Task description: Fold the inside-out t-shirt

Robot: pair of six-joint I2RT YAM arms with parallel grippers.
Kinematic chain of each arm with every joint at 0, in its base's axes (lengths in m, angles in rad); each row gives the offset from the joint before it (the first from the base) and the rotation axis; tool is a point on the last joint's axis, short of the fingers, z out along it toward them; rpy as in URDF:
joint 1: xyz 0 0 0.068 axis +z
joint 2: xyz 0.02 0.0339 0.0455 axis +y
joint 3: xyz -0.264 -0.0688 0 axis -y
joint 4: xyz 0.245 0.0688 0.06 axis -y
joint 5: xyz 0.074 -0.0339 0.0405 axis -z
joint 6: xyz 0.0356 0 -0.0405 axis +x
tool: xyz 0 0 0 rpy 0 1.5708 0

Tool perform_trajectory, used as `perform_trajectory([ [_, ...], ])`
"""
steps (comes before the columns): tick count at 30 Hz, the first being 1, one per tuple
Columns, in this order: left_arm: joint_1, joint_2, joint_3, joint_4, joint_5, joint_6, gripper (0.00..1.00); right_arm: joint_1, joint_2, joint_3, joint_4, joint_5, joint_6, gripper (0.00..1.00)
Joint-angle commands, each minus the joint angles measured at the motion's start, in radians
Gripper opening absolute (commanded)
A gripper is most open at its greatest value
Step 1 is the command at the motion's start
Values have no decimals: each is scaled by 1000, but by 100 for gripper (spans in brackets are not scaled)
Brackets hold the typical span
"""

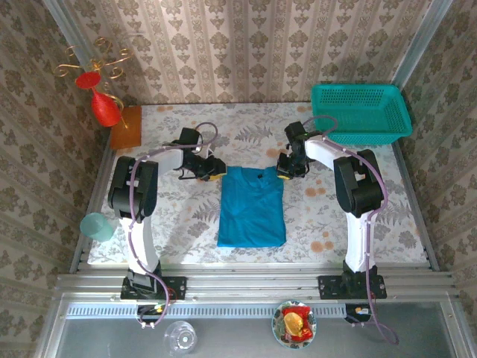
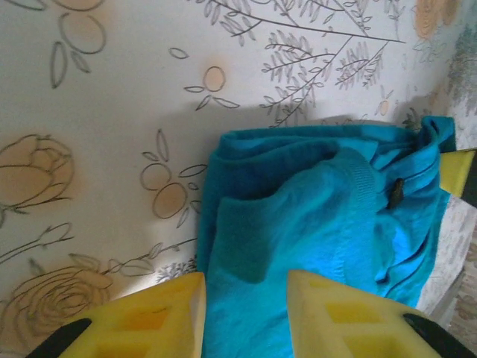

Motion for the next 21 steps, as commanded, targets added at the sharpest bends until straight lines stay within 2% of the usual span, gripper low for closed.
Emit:
perform_trajectory([
  [1,-10,4,32,31,63,-10,31,-1,-5,19,-63,28,-19,0],
  [7,-30,-19,21,46,62,-14,15,0,-17,17,-77,35,-24,0],
  [14,-63,-13,27,50,59,-21,10,0,-14,14,-80,32,-25,0],
  [21,-61,-61,26,-57,-251,17,23,1,-5,16,-89,35,-29,0],
])
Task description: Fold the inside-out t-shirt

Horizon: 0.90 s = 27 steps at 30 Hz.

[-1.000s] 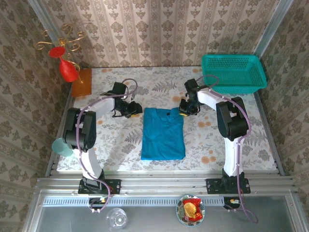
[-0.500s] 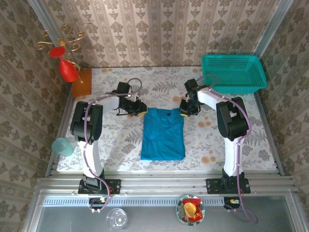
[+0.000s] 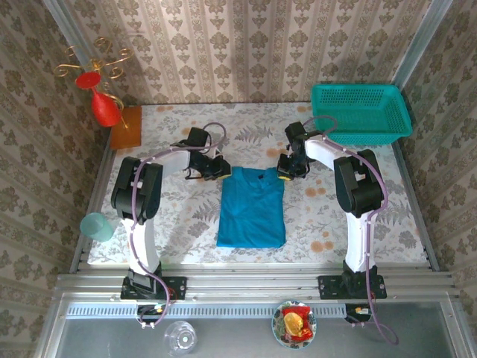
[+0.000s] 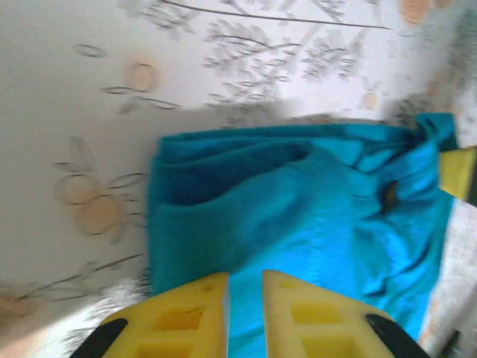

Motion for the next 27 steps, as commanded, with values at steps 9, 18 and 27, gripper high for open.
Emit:
perform_trajectory([
  [9,2,3,35,-71,-118,17,38,2,21,44,-85,32,-29,0],
  [18,-4,17,-2,97,64,-34,29,12,33,87,-123,44,-30,0],
  [27,-30,-17,-10,105,110,-28,11,21,47,111,-152,58,-34,0],
])
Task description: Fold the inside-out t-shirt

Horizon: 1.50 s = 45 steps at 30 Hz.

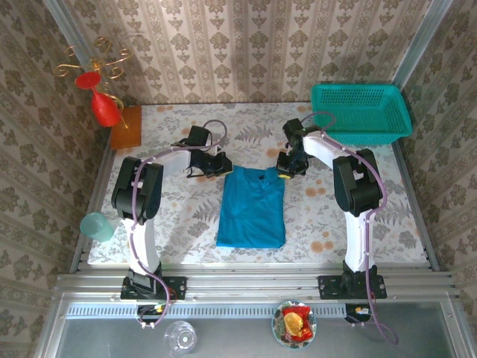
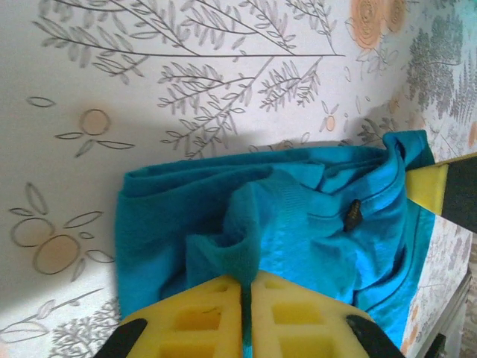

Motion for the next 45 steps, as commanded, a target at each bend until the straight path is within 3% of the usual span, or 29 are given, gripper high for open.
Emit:
perform_trajectory([
  [1,-21,-21,-16,23,46,1,11,11,27,27,-49,30,-14,0],
  [13,-7,-29,8,-75,-159,70,32,26,34,45,-70,41,-16,0],
  [21,-18,9,84,-157,-249,122,37,28,45,55,-82,41,-20,0],
  [32,-34,106,136,-190,-253,138,40,31,51,62,-87,38,-22,0],
  [45,-35,102,93,-101,-124,98,35,34,72,70,-87,30,-22,0],
])
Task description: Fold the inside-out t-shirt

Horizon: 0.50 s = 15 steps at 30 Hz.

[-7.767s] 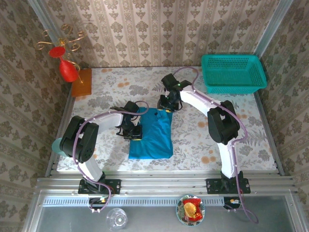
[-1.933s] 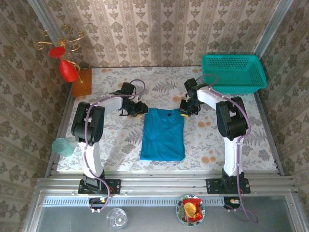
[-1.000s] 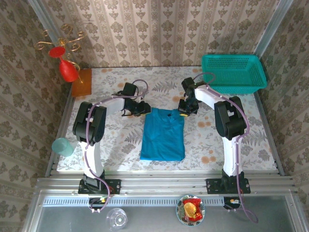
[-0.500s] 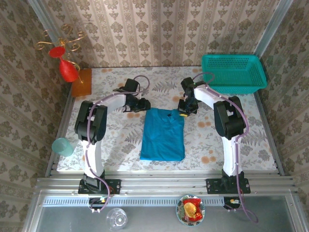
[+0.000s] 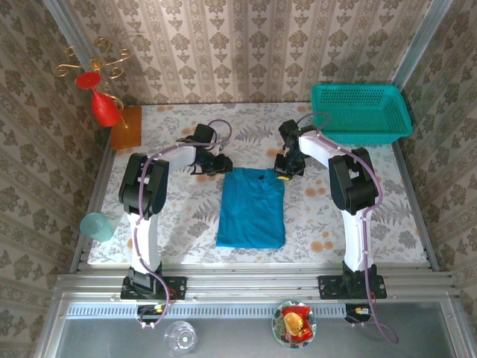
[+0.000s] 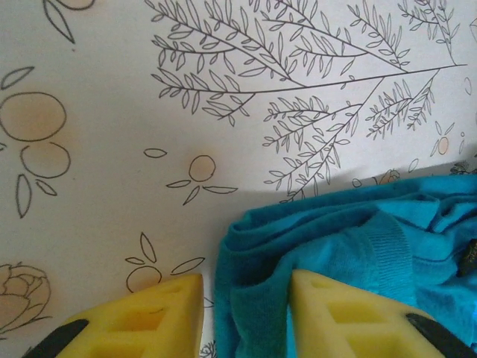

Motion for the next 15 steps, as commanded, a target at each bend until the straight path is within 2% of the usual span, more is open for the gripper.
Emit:
perform_trajectory([
  [1,-19,20,-16,26,74,-12,35,12,29,26,-40,7,-14,0],
  [9,-22,24,-13,33,89,-17,30,16,32,28,-38,7,-12,0],
  [12,-17,24,-19,33,74,-19,22,16,31,26,-39,14,-12,0],
  [15,-8,15,-30,32,49,-20,9,14,12,12,-22,28,-13,1],
])
